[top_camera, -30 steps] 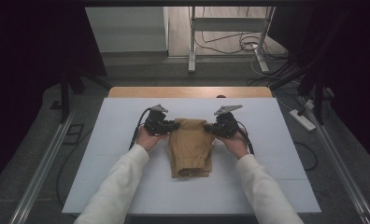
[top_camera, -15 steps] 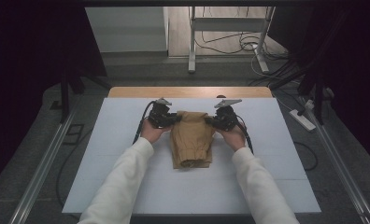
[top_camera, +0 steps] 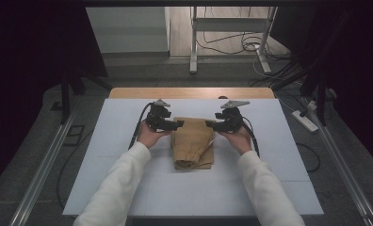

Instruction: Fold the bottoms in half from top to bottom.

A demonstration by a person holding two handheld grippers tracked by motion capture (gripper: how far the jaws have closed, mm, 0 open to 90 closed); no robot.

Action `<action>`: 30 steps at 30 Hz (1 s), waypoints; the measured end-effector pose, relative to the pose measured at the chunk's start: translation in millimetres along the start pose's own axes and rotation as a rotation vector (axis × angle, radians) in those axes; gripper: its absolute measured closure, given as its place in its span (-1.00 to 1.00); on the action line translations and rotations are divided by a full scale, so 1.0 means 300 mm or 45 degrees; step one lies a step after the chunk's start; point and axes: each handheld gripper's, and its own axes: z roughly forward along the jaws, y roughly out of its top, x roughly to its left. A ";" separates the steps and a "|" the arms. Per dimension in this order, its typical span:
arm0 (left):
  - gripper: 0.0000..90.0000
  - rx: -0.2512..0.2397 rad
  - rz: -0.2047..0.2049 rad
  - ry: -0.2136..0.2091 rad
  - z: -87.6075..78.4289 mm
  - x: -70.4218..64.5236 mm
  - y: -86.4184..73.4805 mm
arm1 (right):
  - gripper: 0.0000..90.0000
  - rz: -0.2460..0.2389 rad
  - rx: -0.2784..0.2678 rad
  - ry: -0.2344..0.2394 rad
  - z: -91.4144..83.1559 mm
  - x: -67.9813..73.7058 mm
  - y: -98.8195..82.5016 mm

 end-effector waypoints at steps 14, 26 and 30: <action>-0.51 -0.017 0.036 -0.061 -0.091 -0.039 -0.096 | -0.18 -0.012 -0.029 0.119 -0.095 0.026 -0.057; -0.49 -0.029 0.026 -0.077 -0.155 -0.059 -0.203 | -0.18 -0.055 0.019 0.143 -0.148 0.078 -0.143; -0.49 -0.030 0.016 -0.079 -0.184 -0.070 -0.235 | -0.18 -0.060 0.039 0.144 -0.175 0.092 -0.175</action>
